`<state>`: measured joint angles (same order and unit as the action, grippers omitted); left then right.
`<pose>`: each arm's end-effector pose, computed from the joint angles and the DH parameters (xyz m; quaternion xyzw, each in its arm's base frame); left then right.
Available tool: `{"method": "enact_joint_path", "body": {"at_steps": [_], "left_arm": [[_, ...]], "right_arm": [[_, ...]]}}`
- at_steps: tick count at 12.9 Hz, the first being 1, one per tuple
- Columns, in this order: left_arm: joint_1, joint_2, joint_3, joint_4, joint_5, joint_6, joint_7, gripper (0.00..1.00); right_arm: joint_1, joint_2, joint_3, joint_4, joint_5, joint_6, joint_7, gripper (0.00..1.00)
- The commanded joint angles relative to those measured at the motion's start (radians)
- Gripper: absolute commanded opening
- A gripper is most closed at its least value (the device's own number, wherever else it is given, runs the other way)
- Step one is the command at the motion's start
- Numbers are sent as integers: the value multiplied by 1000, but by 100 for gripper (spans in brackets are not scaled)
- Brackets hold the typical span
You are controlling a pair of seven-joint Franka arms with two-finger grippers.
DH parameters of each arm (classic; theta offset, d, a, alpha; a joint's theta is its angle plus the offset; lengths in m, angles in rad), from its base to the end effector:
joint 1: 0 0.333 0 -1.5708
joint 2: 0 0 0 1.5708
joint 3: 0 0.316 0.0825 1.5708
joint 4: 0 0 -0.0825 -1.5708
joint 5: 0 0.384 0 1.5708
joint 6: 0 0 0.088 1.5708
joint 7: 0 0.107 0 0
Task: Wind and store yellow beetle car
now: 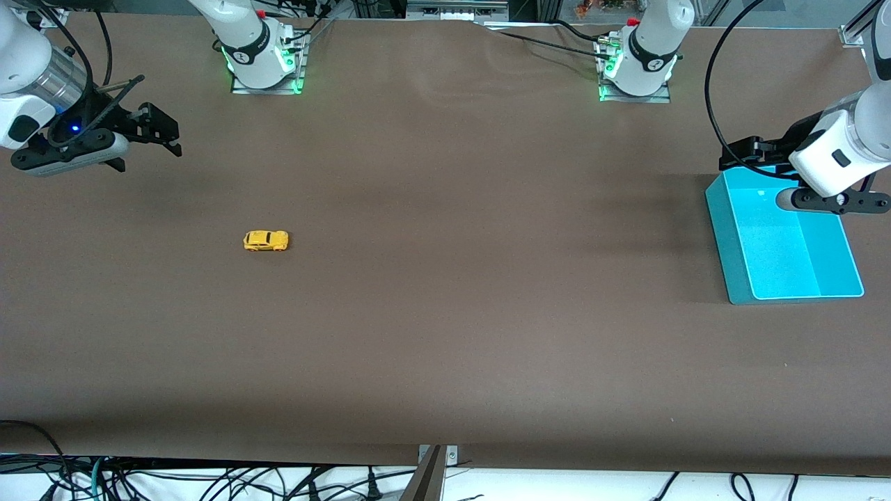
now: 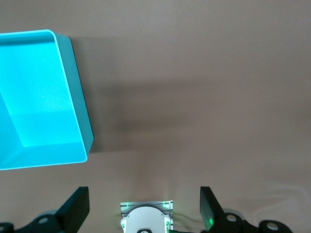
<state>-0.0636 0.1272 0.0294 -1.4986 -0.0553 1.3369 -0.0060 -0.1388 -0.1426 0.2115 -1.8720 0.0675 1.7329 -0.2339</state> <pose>0.5631 -0.0272 0.5698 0.9891 -0.0163 -0.1444 0.0228 0.5159 0.0498 0.5699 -0.9891 -0.1463 -0.0018 0.0183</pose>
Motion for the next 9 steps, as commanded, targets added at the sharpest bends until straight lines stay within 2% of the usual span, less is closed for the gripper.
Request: {"method": "enact_joint_path", "body": {"at_steps": [1,9], "left_arm": [[-7,-6,6,-2,20,-2,26,100],[-4,-6,6,-2,20,-2,27,100]], "right_arm": [[-5,6,3,25,0,-26,16,100],[-4,8,-17,22,2,-27,8,100]]}}
